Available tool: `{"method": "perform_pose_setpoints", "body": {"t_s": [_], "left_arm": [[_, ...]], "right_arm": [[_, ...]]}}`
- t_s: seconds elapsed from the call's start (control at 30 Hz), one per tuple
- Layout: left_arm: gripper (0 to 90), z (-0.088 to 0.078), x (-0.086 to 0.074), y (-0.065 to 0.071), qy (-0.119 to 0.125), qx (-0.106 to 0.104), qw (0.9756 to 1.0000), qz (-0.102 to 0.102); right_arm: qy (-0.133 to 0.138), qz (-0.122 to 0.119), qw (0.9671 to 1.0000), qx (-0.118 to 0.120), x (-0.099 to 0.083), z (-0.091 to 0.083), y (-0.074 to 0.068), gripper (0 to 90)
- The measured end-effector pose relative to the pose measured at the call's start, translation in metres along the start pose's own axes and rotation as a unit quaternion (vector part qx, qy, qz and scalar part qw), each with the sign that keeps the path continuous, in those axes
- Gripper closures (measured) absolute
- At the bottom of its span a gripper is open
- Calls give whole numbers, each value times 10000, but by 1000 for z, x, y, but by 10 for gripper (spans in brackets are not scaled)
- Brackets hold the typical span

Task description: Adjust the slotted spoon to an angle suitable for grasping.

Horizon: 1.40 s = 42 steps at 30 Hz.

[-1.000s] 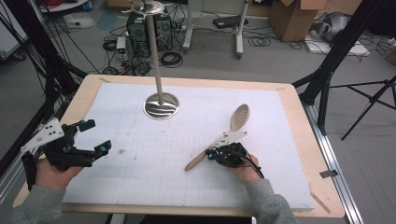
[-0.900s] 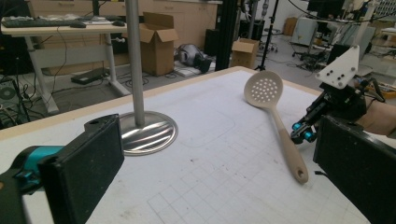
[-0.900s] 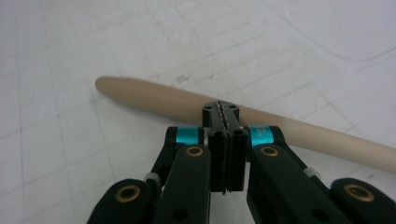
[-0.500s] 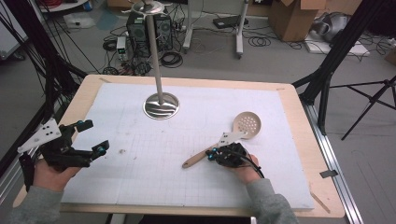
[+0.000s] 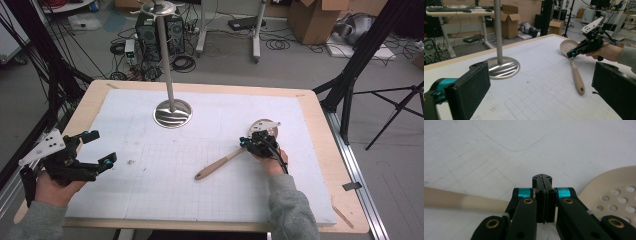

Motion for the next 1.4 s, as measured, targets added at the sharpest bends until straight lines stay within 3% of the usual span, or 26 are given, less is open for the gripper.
{"method": "perform_pose_setpoints", "body": {"t_s": [0.13,0.3,0.47,0.57,0.77,0.87,1.17,1.33,1.37,1.4], "left_arm": [[22,-1,-4,0,-54,4,10000,-38],[22,-6,-3,-1,-29,51,10000,-28],[22,-8,-3,-2,-24,60,10000,-30],[22,-9,-3,-3,-19,82,10000,-43],[22,-11,-3,-2,-29,104,9999,-30],[22,-11,-2,-1,-30,92,10000,-20],[22,-11,0,-1,-13,102,9999,-13],[22,-9,0,0,-14,96,10000,-4],[22,-8,1,0,-10,84,10000,-9],[22,-8,1,0,-10,84,10000,-9]], "right_arm": [[-30,48,9999,-123,0,8,5,900],[-312,-180,9985,-416,-1,17,7,900],[-375,-101,9983,-431,-3,15,6,900],[-478,-310,9975,-423,-9,7,7,900],[-384,-142,9987,-309,-25,-13,15,900],[-406,-194,9985,-326,-30,-19,17,900],[-441,-104,9984,-336,-64,-63,26,900],[-392,-61,9987,-328,-70,-70,29,900],[-309,-102,9993,-184,-67,-71,22,900],[-309,-102,9993,-184,-67,-71,22,900]]}}
Point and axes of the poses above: each handheld gripper's, and its own axes: z roughly forward along the jaws, x roughly out of its top, y roughly to its right, the point moved 6 cm from there along z, roughly forward along the jaws, and after that the axes turned 15 degrees about z, right-handed, at the moved point
